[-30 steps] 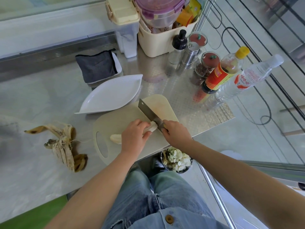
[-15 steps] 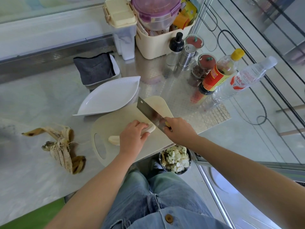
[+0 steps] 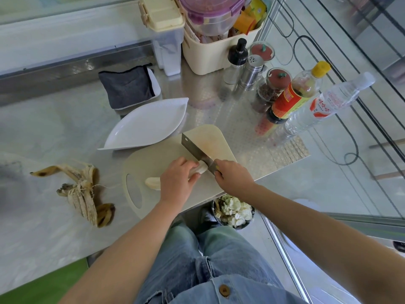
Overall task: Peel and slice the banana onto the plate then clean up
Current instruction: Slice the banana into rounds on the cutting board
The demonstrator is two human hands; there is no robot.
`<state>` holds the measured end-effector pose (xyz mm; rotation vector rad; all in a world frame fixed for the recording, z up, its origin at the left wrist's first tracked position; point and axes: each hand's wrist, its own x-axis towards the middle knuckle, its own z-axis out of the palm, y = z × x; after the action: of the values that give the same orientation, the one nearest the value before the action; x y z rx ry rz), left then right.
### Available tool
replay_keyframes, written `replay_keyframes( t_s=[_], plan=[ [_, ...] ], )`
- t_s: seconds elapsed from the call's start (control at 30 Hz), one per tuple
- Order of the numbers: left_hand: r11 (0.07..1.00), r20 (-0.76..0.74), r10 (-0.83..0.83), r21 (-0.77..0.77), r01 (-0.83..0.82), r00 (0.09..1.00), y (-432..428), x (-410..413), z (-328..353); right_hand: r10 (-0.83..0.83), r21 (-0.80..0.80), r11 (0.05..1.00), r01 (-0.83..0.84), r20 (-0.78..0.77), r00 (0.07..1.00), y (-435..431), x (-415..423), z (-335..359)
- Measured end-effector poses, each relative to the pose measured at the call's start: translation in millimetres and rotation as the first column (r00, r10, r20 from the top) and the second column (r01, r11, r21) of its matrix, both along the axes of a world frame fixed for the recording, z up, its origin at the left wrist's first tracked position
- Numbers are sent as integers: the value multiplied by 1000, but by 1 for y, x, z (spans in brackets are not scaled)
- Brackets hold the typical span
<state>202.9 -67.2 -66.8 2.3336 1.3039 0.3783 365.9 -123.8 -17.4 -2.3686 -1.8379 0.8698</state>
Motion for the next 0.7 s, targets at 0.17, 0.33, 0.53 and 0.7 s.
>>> replay_keyframes(
  t_s=[0.17,0.33,0.53,0.7],
  plan=[
    [1000,18,-4,3,4,1000,-1,-2,2,-48,60,997,50,-32,998,-1,3,0],
    [1000,16,-13,14,13,1000,-1,-2,2,-36,124,991,40,-39,999,5,12,14],
    [1000,-1,-12,10,12,1000,1,-2,3,16,85,996,-15,-15,1000,3,13,18],
    [1000,13,-19,8,19,1000,1,-2,3,18,64,998,-18,-9,1000,3,13,20]
  ],
)
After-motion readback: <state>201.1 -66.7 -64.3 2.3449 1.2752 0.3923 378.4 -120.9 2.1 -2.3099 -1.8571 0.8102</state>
